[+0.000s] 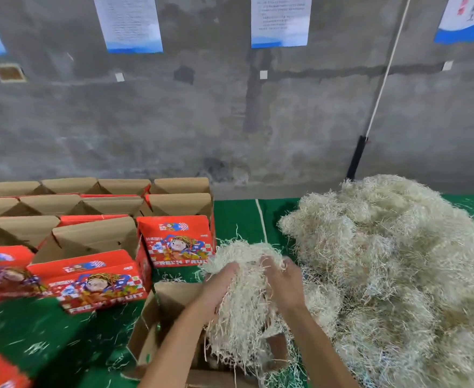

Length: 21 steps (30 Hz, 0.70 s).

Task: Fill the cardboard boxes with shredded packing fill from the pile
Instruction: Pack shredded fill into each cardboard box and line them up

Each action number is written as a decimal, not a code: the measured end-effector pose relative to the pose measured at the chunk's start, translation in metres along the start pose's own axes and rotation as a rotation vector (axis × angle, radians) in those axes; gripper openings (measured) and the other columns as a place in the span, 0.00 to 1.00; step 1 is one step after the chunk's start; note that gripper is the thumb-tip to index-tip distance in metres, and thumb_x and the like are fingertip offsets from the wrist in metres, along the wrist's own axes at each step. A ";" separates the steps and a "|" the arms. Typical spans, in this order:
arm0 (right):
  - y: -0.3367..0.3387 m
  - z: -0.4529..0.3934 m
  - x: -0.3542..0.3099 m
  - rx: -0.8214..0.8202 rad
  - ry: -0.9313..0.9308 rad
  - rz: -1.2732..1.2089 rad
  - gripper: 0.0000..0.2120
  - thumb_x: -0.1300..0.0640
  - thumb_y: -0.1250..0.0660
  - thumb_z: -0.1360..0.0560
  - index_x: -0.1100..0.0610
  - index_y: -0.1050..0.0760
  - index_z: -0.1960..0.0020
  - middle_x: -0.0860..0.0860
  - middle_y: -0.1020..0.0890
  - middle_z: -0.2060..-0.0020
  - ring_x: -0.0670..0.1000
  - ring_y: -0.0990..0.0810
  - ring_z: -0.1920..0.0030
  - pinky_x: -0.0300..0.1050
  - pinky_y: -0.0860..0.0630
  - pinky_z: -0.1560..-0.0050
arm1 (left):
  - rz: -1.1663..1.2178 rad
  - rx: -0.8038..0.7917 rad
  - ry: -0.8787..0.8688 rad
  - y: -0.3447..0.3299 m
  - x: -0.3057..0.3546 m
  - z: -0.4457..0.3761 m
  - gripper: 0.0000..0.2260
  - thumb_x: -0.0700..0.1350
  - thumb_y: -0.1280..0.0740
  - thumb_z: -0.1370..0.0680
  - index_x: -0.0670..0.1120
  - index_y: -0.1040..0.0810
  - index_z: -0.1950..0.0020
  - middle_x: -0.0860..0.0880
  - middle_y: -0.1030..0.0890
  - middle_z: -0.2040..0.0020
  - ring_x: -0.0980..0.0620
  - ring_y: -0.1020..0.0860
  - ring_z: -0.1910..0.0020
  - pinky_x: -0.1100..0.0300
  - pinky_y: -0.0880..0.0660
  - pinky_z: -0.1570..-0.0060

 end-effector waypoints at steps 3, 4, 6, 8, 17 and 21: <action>0.018 -0.007 0.004 0.135 0.026 -0.147 0.39 0.38 0.28 0.28 0.61 0.35 0.28 0.57 0.21 0.40 0.52 0.18 0.49 0.49 0.18 0.52 | 0.110 0.286 -0.024 0.030 -0.013 -0.004 0.30 0.55 0.33 0.20 0.47 0.37 0.22 0.50 0.28 0.30 0.48 0.30 0.32 0.50 0.34 0.30; 0.021 -0.008 0.007 0.176 0.001 -0.219 0.40 0.36 0.29 0.28 0.60 0.36 0.28 0.55 0.23 0.38 0.53 0.19 0.46 0.51 0.18 0.48 | 0.199 0.299 -0.064 0.036 -0.017 -0.003 0.30 0.50 0.30 0.22 0.47 0.36 0.22 0.54 0.26 0.38 0.50 0.29 0.36 0.51 0.32 0.34; 0.006 0.000 0.012 0.221 -0.050 -0.354 0.35 0.35 0.33 0.26 0.54 0.35 0.28 0.53 0.23 0.39 0.49 0.22 0.52 0.42 0.19 0.59 | 0.391 0.157 -0.092 0.031 -0.016 0.012 0.36 0.56 0.24 0.29 0.58 0.37 0.24 0.57 0.29 0.41 0.52 0.32 0.37 0.49 0.33 0.37; -0.026 0.015 0.013 0.133 -0.025 -0.262 0.29 0.39 0.37 0.20 0.51 0.36 0.24 0.55 0.26 0.31 0.51 0.21 0.47 0.45 0.19 0.54 | 0.255 -0.095 -0.055 0.006 -0.014 0.028 0.40 0.73 0.28 0.36 0.67 0.36 0.27 0.60 0.33 0.29 0.53 0.36 0.30 0.49 0.37 0.34; 0.002 0.031 -0.008 0.198 0.009 -0.241 0.32 0.35 0.35 0.24 0.54 0.32 0.28 0.61 0.19 0.42 0.41 0.27 0.72 0.37 0.27 0.77 | 0.333 0.377 -0.090 0.083 -0.027 0.034 0.34 0.47 0.28 0.23 0.42 0.41 0.22 0.47 0.30 0.28 0.49 0.23 0.43 0.56 0.27 0.39; -0.062 0.066 0.007 -0.067 0.044 0.027 0.38 0.34 0.36 0.25 0.63 0.32 0.29 0.58 0.23 0.41 0.59 0.22 0.41 0.60 0.24 0.41 | 0.194 -0.015 -0.052 0.041 -0.031 0.058 0.35 0.59 0.21 0.38 0.47 0.27 0.36 0.55 0.23 0.46 0.63 0.24 0.56 0.67 0.28 0.60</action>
Point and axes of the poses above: each hand's wrist, its own z-axis away from the middle knuckle, its own y-axis out of the back of the hand, x = y × z, the point moved 1 cm from there along -z, towards the middle knuckle
